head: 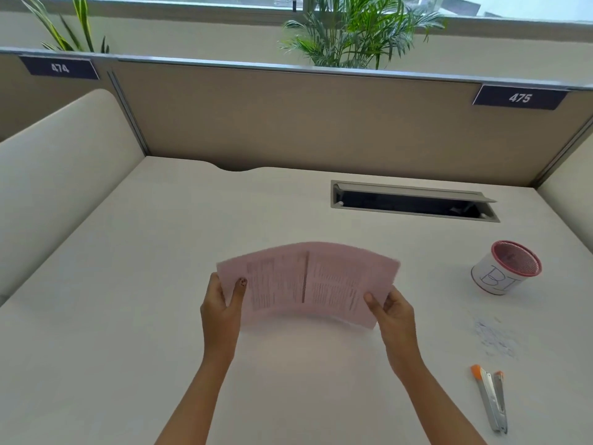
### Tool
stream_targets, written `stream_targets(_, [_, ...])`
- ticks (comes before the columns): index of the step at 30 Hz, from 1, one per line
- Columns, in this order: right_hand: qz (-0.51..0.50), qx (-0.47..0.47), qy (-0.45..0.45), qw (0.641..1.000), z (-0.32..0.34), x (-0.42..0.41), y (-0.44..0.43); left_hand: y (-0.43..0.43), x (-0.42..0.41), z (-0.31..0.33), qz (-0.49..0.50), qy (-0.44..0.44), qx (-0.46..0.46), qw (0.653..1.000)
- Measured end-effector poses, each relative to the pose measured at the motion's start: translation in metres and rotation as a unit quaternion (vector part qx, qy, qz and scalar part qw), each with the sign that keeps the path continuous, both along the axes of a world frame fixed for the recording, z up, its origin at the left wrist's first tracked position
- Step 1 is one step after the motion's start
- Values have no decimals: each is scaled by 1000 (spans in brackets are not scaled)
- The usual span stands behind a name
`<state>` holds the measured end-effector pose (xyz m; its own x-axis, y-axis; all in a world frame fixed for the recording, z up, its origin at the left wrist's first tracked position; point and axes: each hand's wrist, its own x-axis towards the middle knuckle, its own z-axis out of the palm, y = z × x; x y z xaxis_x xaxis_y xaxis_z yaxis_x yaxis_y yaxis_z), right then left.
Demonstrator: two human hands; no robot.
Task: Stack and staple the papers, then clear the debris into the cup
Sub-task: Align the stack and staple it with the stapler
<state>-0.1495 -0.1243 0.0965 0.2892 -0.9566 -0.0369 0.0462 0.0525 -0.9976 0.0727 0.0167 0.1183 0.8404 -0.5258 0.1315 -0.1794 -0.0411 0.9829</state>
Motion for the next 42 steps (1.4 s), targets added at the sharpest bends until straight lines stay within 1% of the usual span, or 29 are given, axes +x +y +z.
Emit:
stream_targets(2, [27, 11, 23, 999, -7, -1, 1, -1, -3, -4, -5, 13, 9, 1000])
stream_targets(8, [-33, 6, 20, 999, -9, 1, 3, -2, -12, -1, 30, -2, -3, 1000])
stream_targets(15, [-6, 18, 35, 999, -17, -2, 2, 3, -14, -13, 24, -3, 8, 1000])
stream_targets(20, [-25, -3, 27, 999, -13, 0, 3, 3, -14, -11, 36, -3, -1, 999])
stream_targets(23, [-19, 3, 29, 999, -14, -1, 2, 3, -13, -10, 28, -6, -11, 1000])
stream_targets(27, [-6, 15, 54, 998, -22, -3, 2, 1, -12, -15, 9, 4, 6, 1000])
stream_targets(34, [-22, 6, 50, 998, -20, -4, -1, -1, -13, -19, 25, -6, 21, 999])
stream_targets(42, [-13, 16, 130, 991, -34, -8, 2, 1, -21, -27, 34, -8, 79, 996])
